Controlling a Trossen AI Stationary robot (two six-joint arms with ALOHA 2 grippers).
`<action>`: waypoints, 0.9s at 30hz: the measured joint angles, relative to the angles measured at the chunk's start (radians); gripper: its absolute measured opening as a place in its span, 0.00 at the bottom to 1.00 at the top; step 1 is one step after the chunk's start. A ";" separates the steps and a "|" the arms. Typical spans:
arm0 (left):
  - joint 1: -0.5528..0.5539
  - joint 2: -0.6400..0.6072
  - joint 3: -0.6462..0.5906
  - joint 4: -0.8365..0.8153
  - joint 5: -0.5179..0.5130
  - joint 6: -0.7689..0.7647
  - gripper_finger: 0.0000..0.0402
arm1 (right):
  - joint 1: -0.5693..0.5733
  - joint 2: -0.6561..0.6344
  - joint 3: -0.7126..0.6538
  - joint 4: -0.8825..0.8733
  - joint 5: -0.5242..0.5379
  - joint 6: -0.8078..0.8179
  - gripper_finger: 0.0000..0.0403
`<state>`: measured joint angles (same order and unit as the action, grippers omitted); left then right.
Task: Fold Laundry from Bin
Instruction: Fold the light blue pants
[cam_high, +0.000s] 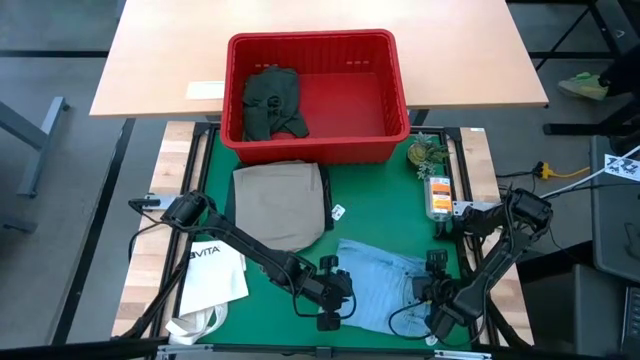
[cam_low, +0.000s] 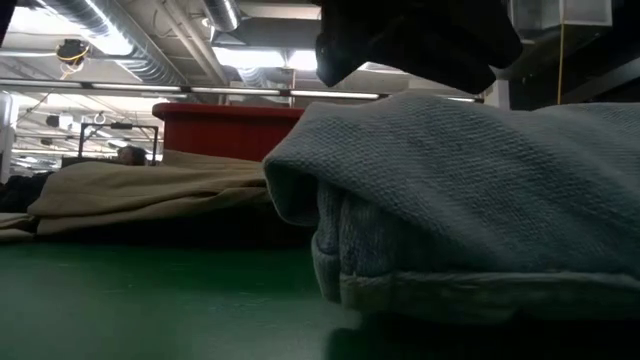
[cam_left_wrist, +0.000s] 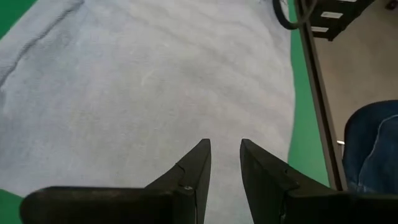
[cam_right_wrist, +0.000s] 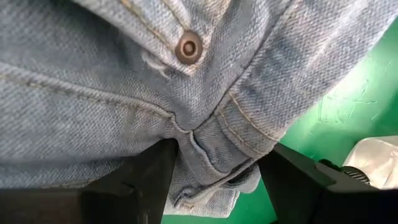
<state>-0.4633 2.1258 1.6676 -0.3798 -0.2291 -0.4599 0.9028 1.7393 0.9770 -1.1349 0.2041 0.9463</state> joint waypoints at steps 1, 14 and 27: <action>0.003 0.000 0.000 0.000 0.000 0.000 0.21 | 0.000 -0.002 0.009 -0.008 -0.005 0.000 0.58; 0.011 0.000 0.000 0.005 -0.031 0.028 0.21 | 0.000 -0.035 0.301 -0.405 0.047 -0.002 0.58; 0.056 0.012 0.000 0.118 -0.087 0.060 0.21 | 0.000 -0.035 0.273 -0.255 0.363 -0.001 0.58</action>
<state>-0.4074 2.1373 1.6676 -0.2613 -0.3160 -0.4002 0.9027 1.7039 1.2499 -1.3902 0.5667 0.9449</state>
